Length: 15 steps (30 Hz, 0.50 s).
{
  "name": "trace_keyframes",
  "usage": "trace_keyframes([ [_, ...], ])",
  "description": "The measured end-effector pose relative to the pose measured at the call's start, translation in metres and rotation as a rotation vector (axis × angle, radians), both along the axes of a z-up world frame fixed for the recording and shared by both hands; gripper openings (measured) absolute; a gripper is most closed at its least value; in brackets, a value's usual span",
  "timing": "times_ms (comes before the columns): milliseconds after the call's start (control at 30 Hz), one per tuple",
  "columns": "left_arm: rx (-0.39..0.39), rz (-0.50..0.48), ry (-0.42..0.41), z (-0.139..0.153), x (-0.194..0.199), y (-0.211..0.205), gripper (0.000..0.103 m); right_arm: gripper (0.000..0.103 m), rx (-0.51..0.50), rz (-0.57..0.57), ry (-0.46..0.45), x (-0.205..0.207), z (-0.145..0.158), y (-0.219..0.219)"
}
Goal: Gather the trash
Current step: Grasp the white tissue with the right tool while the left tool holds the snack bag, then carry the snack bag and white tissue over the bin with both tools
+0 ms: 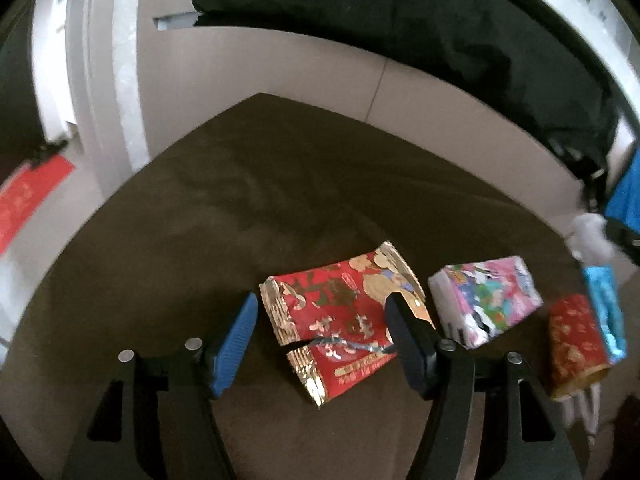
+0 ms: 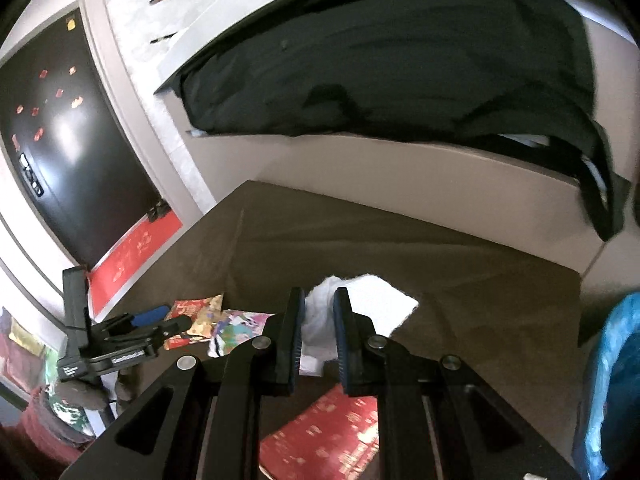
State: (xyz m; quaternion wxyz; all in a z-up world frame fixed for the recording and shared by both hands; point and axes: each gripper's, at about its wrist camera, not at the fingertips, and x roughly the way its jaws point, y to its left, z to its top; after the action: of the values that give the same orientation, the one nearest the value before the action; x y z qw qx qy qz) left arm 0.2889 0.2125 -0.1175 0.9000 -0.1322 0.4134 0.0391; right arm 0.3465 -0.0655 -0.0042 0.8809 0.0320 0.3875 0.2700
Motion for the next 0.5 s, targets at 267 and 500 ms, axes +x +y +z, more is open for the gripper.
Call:
trace_keyframes([
  [267,0.102,0.019,-0.031,0.013,-0.009,-0.02,0.015,0.013,0.037,0.002,-0.022,-0.017,0.005,-0.02],
  [500,0.066,-0.01,-0.18,0.072,-0.044,-0.034,0.015,0.013,0.061,0.023,-0.07,-0.038,0.021,-0.033],
])
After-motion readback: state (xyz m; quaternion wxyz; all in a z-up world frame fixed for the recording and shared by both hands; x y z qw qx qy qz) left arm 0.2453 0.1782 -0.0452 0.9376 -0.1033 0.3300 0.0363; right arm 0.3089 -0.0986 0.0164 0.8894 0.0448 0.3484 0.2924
